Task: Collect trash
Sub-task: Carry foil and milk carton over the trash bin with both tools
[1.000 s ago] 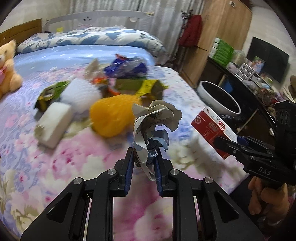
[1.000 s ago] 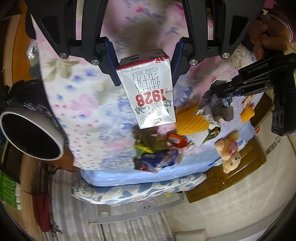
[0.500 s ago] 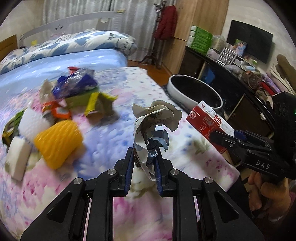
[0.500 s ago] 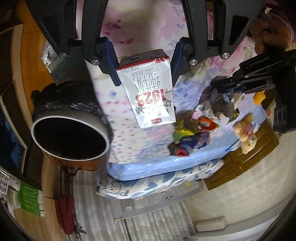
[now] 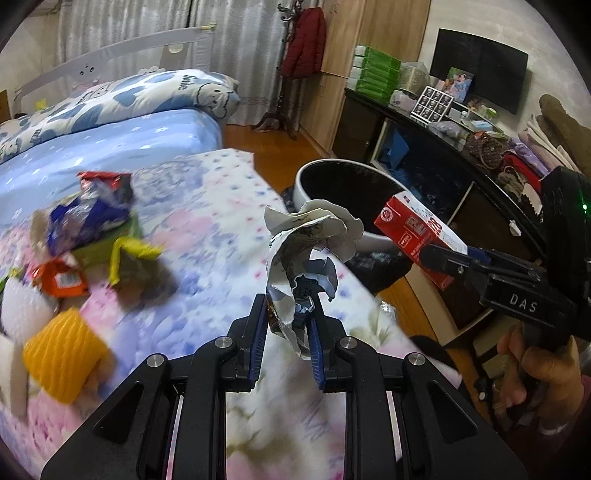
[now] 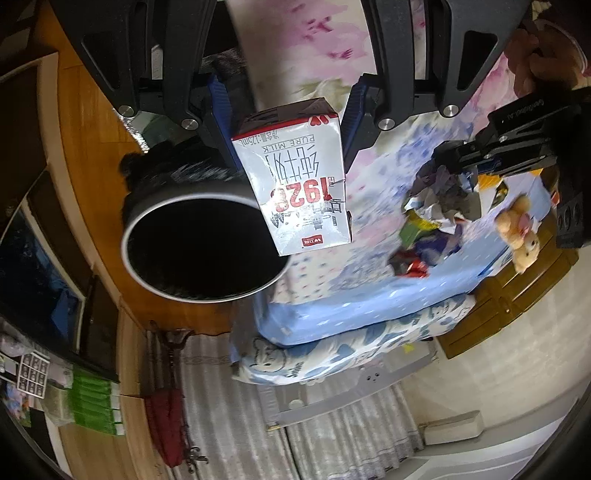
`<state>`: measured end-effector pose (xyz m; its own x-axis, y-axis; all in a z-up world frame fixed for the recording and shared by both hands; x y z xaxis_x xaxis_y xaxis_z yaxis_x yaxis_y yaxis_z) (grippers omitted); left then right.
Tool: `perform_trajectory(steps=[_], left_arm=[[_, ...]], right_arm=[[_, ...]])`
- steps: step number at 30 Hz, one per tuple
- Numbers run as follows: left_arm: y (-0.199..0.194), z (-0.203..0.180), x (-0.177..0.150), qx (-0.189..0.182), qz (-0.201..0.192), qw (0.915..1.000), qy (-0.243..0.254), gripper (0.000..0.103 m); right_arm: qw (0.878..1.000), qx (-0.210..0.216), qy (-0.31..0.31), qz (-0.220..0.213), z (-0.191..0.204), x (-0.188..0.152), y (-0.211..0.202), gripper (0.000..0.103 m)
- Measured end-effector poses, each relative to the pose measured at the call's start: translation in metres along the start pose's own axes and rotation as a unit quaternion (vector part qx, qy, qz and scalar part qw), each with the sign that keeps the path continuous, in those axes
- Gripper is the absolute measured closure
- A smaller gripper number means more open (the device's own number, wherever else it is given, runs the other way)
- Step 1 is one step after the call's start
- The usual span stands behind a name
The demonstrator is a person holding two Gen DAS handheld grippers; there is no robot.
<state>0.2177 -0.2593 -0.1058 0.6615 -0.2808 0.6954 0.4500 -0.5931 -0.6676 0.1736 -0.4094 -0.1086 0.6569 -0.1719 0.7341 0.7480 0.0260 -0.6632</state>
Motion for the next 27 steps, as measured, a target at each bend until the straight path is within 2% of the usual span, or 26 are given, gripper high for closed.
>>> perform_trajectory(steps=[15, 27], left_arm=[[0.052, -0.033, 0.055, -0.023, 0.014, 0.9994, 0.022, 0.084], [0.09, -0.047, 0.08, -0.034, 0.033, 0.9983, 0.032, 0.084]], right_arm=[[1.0, -0.027, 0.016, 0.003, -0.05, 0.04, 0.017, 0.051], [0.999, -0.026, 0.022, 0.026, -0.072, 0.055, 0.045, 0.051]])
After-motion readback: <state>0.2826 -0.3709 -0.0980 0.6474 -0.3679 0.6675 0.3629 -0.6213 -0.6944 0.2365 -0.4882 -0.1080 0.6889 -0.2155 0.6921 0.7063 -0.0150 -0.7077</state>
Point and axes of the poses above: each gripper's, at about its wrist camera, not at the fingertips, and y roughly the way its jaws point, z to its left, x to its top, the point moved 9 cm from there along y, roughly the way its jaws point, and after that the axes turned 8 degrees about -x, right-handed, at the moved point
